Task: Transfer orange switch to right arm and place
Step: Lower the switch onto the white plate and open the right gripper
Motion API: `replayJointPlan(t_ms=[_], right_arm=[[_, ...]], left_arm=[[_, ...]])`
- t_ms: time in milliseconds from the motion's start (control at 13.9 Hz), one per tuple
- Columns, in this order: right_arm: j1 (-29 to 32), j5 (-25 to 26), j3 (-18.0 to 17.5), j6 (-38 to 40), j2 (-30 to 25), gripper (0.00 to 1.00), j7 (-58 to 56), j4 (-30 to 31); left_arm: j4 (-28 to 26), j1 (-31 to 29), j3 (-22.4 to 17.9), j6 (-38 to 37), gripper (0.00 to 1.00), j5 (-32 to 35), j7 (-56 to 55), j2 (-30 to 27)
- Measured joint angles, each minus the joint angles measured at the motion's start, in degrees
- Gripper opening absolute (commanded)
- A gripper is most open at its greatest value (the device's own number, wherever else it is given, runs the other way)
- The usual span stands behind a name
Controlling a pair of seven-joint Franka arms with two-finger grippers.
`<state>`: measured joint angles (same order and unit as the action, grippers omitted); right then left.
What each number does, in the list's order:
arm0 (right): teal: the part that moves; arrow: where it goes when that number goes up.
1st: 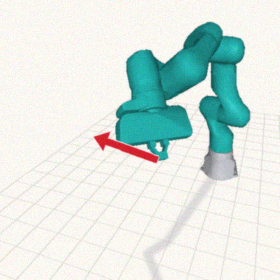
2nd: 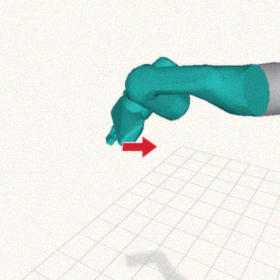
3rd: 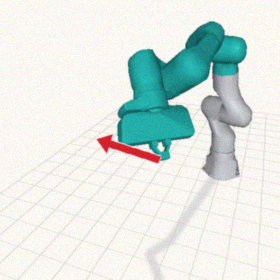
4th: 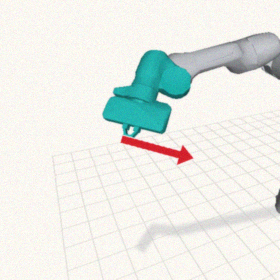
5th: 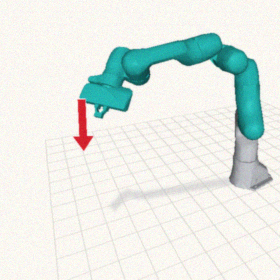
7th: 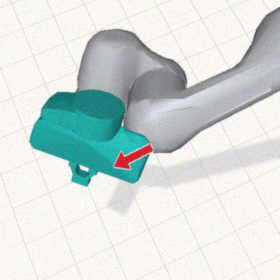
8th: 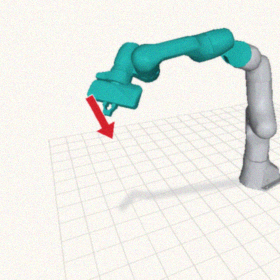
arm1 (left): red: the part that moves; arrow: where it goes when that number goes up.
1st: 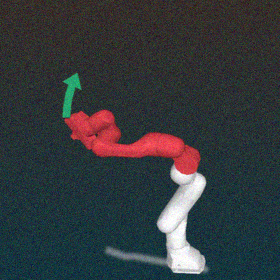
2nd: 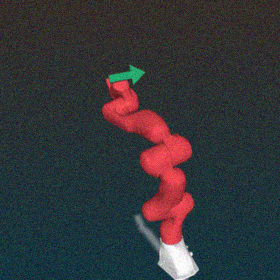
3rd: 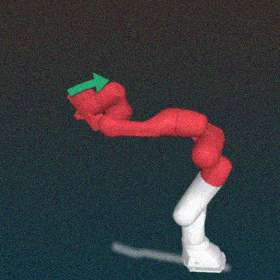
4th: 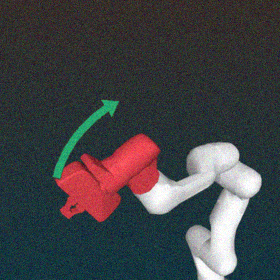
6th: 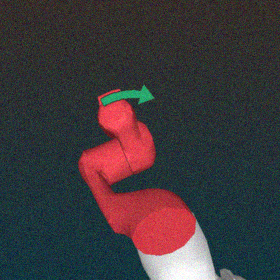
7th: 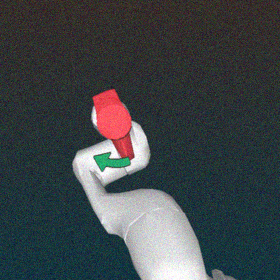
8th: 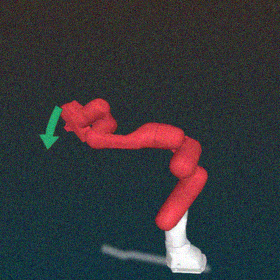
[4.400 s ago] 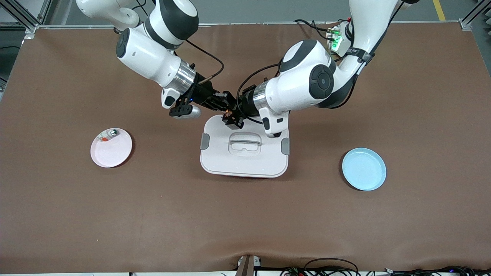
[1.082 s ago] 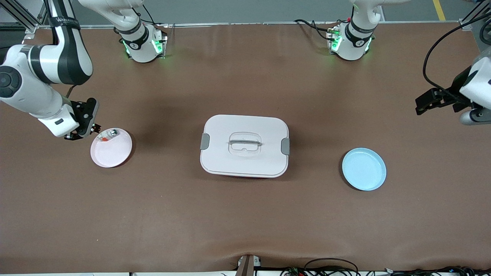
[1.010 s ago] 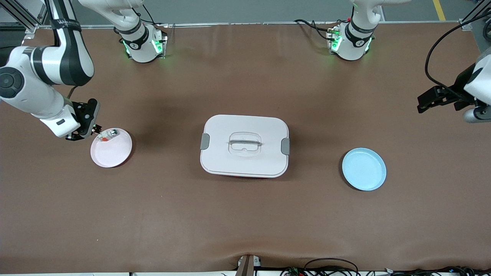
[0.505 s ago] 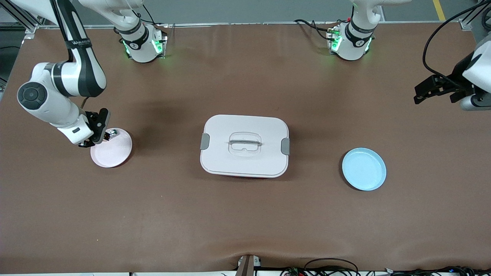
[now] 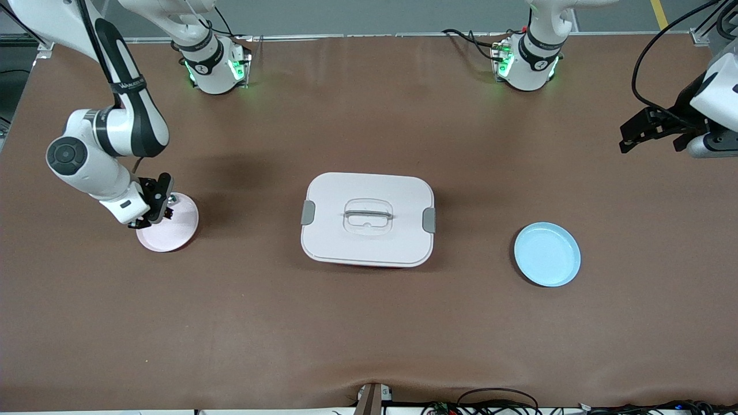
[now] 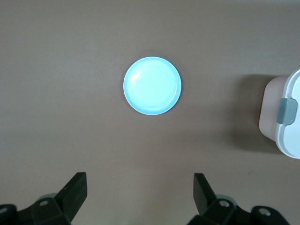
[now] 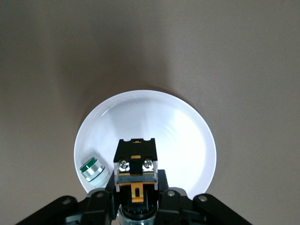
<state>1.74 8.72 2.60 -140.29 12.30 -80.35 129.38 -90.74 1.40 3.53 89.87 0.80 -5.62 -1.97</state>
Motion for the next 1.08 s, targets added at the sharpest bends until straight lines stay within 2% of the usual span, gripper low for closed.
replayJointPlan(t_ms=[216, 1082], right_arm=[[0.0, 1.5, 0.0, -1.2, 0.7, 0.0, 0.0, 0.6], [0.7, 1.6, 0.4, -11.0, 6.6, 0.0, 0.0, 3.4]], left_arm=[[0.0, 0.0, 0.4, -0.2, 1.0, 0.0, 0.0, 0.0], [0.0, 0.0, 0.9, -0.5, 1.0, 0.0, 0.0, -0.1]])
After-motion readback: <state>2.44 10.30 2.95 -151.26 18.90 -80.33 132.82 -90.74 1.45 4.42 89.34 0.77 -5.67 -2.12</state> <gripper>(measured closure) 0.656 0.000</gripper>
